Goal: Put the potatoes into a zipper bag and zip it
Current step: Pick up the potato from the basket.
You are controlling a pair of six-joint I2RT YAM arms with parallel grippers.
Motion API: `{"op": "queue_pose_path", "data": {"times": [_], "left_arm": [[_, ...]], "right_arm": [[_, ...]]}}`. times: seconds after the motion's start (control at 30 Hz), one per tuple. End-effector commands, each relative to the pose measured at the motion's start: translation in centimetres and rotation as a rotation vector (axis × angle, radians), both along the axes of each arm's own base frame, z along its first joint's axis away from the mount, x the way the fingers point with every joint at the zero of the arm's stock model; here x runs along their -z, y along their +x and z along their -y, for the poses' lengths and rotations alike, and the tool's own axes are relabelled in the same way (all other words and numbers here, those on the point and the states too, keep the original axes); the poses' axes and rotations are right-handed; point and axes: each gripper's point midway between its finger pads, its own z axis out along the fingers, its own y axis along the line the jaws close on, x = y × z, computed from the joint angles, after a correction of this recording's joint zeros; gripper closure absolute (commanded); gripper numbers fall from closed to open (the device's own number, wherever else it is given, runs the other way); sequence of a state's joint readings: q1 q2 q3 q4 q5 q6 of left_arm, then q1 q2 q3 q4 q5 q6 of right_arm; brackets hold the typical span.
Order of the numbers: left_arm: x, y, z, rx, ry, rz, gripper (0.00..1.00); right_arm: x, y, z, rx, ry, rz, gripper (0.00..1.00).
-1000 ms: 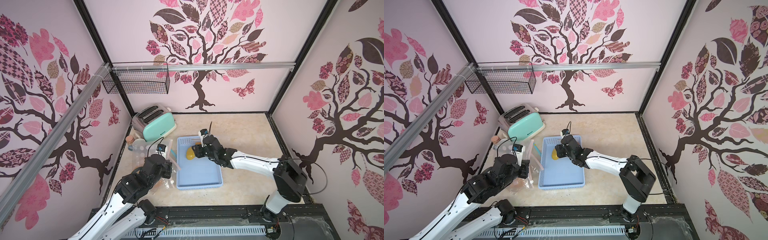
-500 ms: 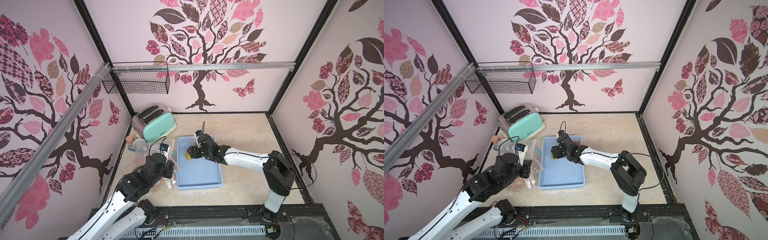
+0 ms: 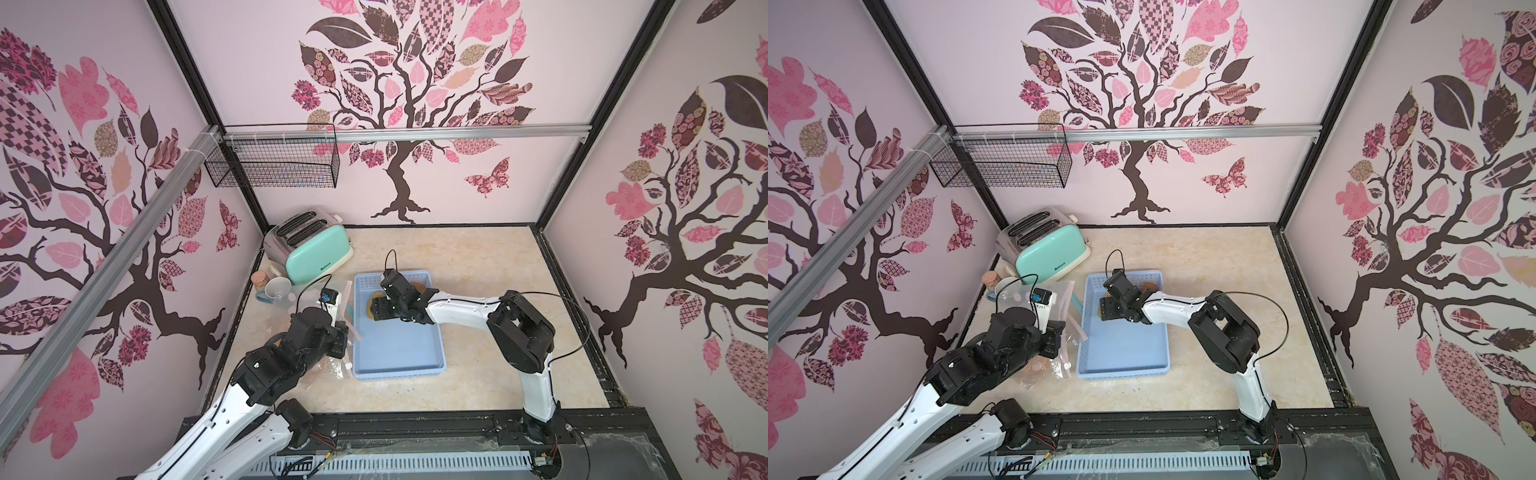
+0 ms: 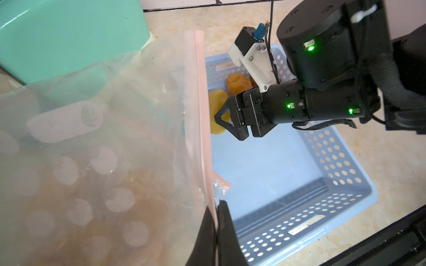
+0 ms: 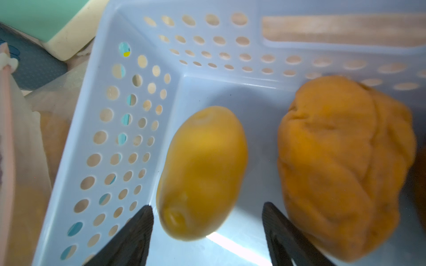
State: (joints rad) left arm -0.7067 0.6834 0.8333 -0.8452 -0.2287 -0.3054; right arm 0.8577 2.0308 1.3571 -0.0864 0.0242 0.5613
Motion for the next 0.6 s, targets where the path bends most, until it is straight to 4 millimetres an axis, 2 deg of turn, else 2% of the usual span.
{"op": "queue_pose_path", "data": {"times": [0.0,0.4,0.57], "left_arm": [[0.4,0.0,0.4,0.024,-0.011,0.009,1.0],[0.6,0.0,0.4,0.023,-0.008,0.003,1.0],[0.7,-0.1,0.4,0.022,-0.01,-0.002,1.0]], "right_arm": [[1.2,0.8,-0.5,0.006,-0.003,-0.019,0.23],[3.0,2.2,-2.4,-0.031,-0.001,-0.03,0.24],[3.0,2.8,-2.7,-0.042,-0.015,-0.012,0.27]]}}
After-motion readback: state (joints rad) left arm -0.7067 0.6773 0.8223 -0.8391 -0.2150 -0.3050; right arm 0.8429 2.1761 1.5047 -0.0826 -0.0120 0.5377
